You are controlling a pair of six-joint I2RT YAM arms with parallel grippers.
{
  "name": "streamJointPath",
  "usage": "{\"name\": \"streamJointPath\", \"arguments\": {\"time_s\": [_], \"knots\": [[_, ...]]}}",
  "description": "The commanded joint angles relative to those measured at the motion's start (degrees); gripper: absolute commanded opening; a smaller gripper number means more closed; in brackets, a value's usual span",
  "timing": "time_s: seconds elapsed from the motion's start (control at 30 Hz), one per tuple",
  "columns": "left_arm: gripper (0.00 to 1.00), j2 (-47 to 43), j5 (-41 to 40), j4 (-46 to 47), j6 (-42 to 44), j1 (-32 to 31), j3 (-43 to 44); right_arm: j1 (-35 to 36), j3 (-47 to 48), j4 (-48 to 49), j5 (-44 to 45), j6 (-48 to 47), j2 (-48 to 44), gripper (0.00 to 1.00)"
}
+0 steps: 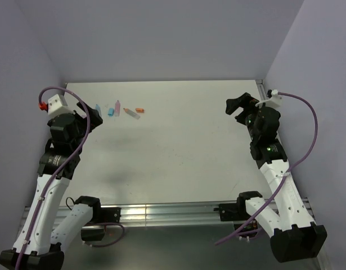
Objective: Insert the pens into the pen caps
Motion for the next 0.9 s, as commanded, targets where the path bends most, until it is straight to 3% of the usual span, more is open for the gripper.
{"name": "streamJointPath", "arguments": {"time_s": [0.0,0.33,0.5,0.6,0.87], "knots": [[1.00,0.7,-2.7,-0.8,-1.3,0.1,1.0,-0.1,-0.3,1.5,0.2,-0.7,-2.0,1.00],[0.99,3.6,-5.1,-0.2,-2.9,0.2,1.0,-0.1,1.1,1.3,-2.2,-1.0,-0.4,1.00],[1.00,11.9,-3.8,-2.2,-3.0,1.1,7.9,-0.1,1.4,0.9,-4.3,-1.7,-0.7,1.00],[1.00,17.0,-8.1,-4.8,-7.1,2.5,12.6,-0.5,1.5,2.2,-6.0,-0.9,-0.9,1.00],[0.98,33.1,-14.6,-7.1,-16.0,9.6,20.2,-2.3,4.7,2.1,-12.5,1.8,4.9,0.84]]}}
